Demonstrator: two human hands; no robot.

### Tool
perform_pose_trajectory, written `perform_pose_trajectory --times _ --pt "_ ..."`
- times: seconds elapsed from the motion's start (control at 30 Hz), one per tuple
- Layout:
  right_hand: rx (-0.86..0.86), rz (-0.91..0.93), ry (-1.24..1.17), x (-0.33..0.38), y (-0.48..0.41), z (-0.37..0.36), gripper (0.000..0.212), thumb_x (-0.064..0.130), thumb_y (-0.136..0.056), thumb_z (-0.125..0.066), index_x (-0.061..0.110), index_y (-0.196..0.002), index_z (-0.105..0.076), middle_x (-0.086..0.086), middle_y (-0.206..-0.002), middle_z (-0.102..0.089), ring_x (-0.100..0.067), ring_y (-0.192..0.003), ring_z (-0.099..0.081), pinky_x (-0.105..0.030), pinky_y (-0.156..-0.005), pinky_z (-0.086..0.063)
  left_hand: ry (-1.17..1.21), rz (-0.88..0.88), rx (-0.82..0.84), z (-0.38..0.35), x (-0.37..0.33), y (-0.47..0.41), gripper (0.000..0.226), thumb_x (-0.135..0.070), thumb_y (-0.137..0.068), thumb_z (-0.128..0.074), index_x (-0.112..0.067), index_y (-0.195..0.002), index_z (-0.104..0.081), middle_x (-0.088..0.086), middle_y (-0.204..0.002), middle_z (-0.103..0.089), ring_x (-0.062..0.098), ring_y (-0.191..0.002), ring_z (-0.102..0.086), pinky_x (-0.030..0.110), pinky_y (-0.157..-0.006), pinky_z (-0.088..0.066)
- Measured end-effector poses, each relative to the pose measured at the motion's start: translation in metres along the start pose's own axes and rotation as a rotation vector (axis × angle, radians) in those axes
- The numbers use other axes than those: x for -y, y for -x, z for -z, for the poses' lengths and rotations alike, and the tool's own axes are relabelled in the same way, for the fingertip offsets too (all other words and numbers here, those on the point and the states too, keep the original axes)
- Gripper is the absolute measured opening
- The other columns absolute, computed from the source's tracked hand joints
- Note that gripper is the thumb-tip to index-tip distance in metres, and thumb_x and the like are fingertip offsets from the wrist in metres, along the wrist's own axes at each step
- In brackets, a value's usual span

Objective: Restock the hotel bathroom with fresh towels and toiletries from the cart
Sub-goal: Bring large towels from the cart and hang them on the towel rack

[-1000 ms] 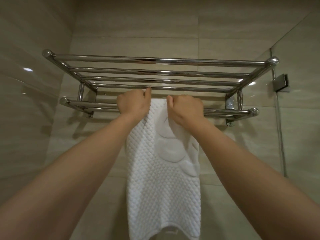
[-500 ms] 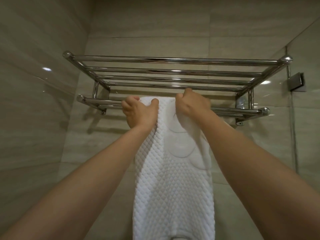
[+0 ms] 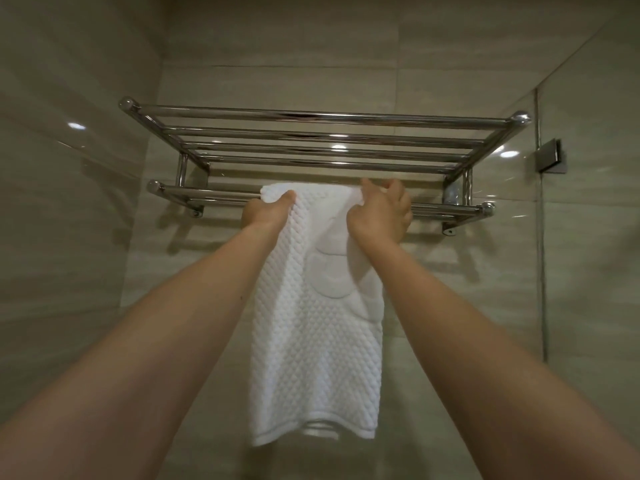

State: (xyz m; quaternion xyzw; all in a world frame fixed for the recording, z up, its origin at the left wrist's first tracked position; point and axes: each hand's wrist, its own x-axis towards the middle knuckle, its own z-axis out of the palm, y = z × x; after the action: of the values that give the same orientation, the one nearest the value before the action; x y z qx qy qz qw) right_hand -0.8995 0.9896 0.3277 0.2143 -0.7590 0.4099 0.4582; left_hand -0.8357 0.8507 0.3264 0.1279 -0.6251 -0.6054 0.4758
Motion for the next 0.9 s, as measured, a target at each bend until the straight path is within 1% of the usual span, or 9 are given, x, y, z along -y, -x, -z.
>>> perform_pose_trajectory --times 0.1,0.17,0.27,0.37,0.43,0.57,0.7,0.77,0.9 --pt "-0.111 -0.121 -0.197 -0.012 0.016 -0.003 0.058 0.018 -0.086 -0.065 0.024 -0.14 -0.044 -0.005 -0.141 -0.036 -0.025 -0.13 -0.038 -0.038 -0.104 -0.038 -0.037 0.001 -0.004 0.0 -0.001 0.003 0.069 -0.044 -0.09 -0.064 -0.005 -0.141 -0.04 0.008 -0.137 -0.051 0.031 -0.123 -0.051 0.035 -0.089 -0.041" --pt "-0.096 -0.285 -0.362 -0.014 0.019 -0.003 0.057 0.025 -0.084 -0.071 0.016 -0.132 -0.041 -0.006 -0.139 -0.037 -0.027 -0.123 -0.046 -0.037 -0.093 -0.045 -0.055 -0.003 -0.003 0.001 -0.004 0.005 0.067 -0.043 -0.091 -0.064 -0.005 -0.141 -0.04 0.008 -0.136 -0.052 0.031 -0.122 -0.052 0.035 -0.085 -0.039" --pt "0.058 -0.462 -0.624 -0.014 0.021 -0.002 0.048 0.029 -0.086 -0.067 0.011 -0.12 -0.038 -0.007 -0.127 -0.048 -0.03 -0.109 -0.055 -0.04 -0.09 -0.049 -0.061 0.003 -0.001 0.002 -0.005 0.006 0.065 -0.042 -0.091 -0.064 -0.006 -0.14 -0.041 0.008 -0.135 -0.053 0.031 -0.121 -0.052 0.034 -0.082 -0.038" --pt "0.306 -0.54 -0.907 -0.015 0.029 0.002 0.016 0.023 -0.092 -0.059 0.012 -0.101 -0.052 -0.005 -0.105 -0.061 -0.023 -0.09 -0.058 -0.036 -0.082 -0.051 -0.043 0.026 0.003 0.003 -0.005 0.008 0.066 -0.043 -0.09 -0.065 -0.007 -0.14 -0.042 0.008 -0.132 -0.054 0.031 -0.119 -0.053 0.034 -0.082 -0.038" --pt "0.381 -0.527 -0.919 -0.017 0.032 0.005 0.008 0.021 -0.091 -0.056 0.013 -0.09 -0.057 -0.002 -0.091 -0.06 -0.02 -0.082 -0.055 -0.03 -0.07 -0.045 -0.026 0.041 -0.004 0.003 -0.005 0.008 0.065 -0.043 -0.089 -0.066 -0.006 -0.138 -0.044 0.009 -0.13 -0.055 0.031 -0.119 -0.053 0.034 -0.082 -0.037" --pt "0.517 -0.557 -0.864 -0.024 0.033 0.012 0.015 0.025 -0.09 -0.049 0.012 -0.095 -0.055 -0.002 -0.084 -0.056 -0.019 -0.071 -0.052 -0.027 -0.061 -0.04 0.006 0.043 0.01 0.005 -0.003 0.009 0.067 -0.042 -0.087 -0.069 -0.005 -0.138 -0.044 0.009 -0.131 -0.055 0.031 -0.12 -0.052 0.034 -0.083 -0.037" --pt "0.386 -0.505 -0.878 -0.024 0.036 0.011 0.013 0.013 -0.092 -0.048 0.01 -0.08 -0.048 0.0 -0.071 -0.04 -0.015 -0.062 -0.036 -0.027 -0.055 -0.031 0.043 0.086 0.058 0.015 0.004 0.008 0.077 -0.053 -0.077 -0.073 -0.01 -0.136 -0.047 0.006 -0.127 -0.058 0.03 -0.115 -0.057 0.037 -0.089 -0.043" --pt "0.328 -0.462 -0.901 -0.022 0.037 0.009 0.02 0.011 -0.092 -0.048 0.013 -0.073 -0.049 0.002 -0.069 -0.044 -0.014 -0.061 -0.04 -0.026 -0.053 -0.033 0.035 0.154 0.139 0.02 0.013 0.005 0.083 -0.064 -0.065 -0.071 -0.014 -0.129 -0.055 0.003 -0.118 -0.066 0.028 -0.103 -0.065 0.039 -0.092 -0.05" --pt "0.251 -0.402 -0.979 -0.016 0.038 0.008 0.018 0.009 -0.095 -0.047 0.017 -0.08 -0.056 0.001 -0.08 -0.059 -0.015 -0.074 -0.056 -0.021 -0.056 -0.045 -0.042 0.161 0.252 0.028 0.023 0.005 0.058 -0.054 -0.07 -0.059 -0.014 -0.112 -0.065 0.006 -0.102 -0.073 0.026 -0.091 -0.07 0.04 -0.087 -0.055"
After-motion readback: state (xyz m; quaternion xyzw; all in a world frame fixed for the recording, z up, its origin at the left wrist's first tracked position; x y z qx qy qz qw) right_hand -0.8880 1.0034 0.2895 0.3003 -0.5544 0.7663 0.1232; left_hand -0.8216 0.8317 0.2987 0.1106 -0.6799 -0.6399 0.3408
